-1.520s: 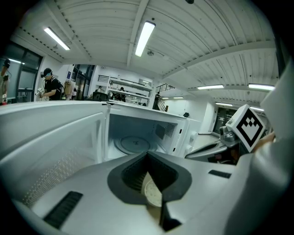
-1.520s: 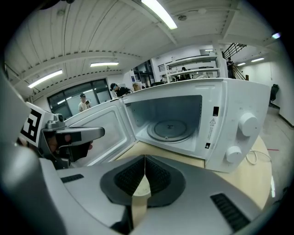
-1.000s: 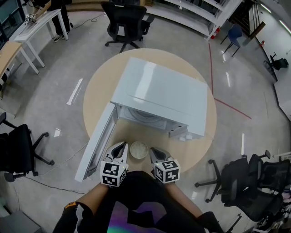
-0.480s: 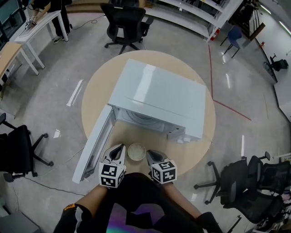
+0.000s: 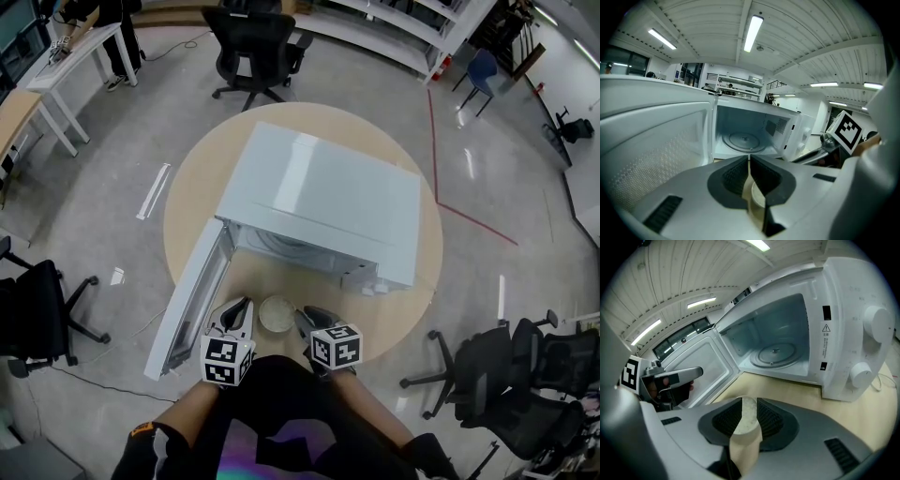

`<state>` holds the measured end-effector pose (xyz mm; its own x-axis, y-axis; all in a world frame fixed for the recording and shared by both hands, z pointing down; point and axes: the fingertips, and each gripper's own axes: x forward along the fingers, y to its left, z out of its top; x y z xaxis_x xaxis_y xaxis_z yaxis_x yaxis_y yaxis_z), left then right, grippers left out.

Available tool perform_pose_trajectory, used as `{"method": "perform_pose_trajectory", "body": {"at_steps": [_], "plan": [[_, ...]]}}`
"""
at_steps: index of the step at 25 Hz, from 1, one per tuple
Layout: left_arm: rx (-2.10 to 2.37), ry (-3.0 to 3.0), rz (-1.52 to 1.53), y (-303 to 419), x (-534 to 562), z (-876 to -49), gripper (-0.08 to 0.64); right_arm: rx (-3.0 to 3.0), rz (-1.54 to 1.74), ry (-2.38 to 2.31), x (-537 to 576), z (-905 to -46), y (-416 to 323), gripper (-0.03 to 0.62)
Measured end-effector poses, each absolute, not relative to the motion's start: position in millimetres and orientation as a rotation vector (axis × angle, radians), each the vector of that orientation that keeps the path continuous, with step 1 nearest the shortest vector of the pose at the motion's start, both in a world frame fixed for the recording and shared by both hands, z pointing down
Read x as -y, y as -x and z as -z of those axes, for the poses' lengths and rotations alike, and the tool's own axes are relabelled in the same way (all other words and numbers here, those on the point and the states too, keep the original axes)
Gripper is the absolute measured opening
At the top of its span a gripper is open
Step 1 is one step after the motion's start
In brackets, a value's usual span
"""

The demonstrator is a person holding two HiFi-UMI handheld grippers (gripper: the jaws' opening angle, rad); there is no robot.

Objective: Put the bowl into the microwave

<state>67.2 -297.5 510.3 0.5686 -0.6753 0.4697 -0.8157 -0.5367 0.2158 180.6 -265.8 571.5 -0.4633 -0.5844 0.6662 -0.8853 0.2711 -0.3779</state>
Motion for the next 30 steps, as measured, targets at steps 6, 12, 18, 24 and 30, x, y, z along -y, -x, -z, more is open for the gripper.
{"method": "perform_pose_trajectory", "body": {"at_steps": [6,12,18,24,30], "plan": [[1.216,-2.393,-0.478,-69,304,-519,0.048,2.136,-1.162,-1.319,272,-592,-189,0.094],[1.226,-2.366,-0.516,-65,302,-524,0.049,2.127,-1.318,-1.286,271,-605,-188,0.094],[1.233,-2.354,-0.530,-66,303,-529,0.049,2.110,-1.389,-1.244,272,-618,-188,0.094],[1.226,-2.352,-0.535,-67,302,-532,0.049,2.078,-1.463,-1.226,269,-632,-188,0.094],[1.228,-2.349,-0.540,-66,300,-534,0.049,2.040,-1.539,-1.205,264,-644,-184,0.094]]}}
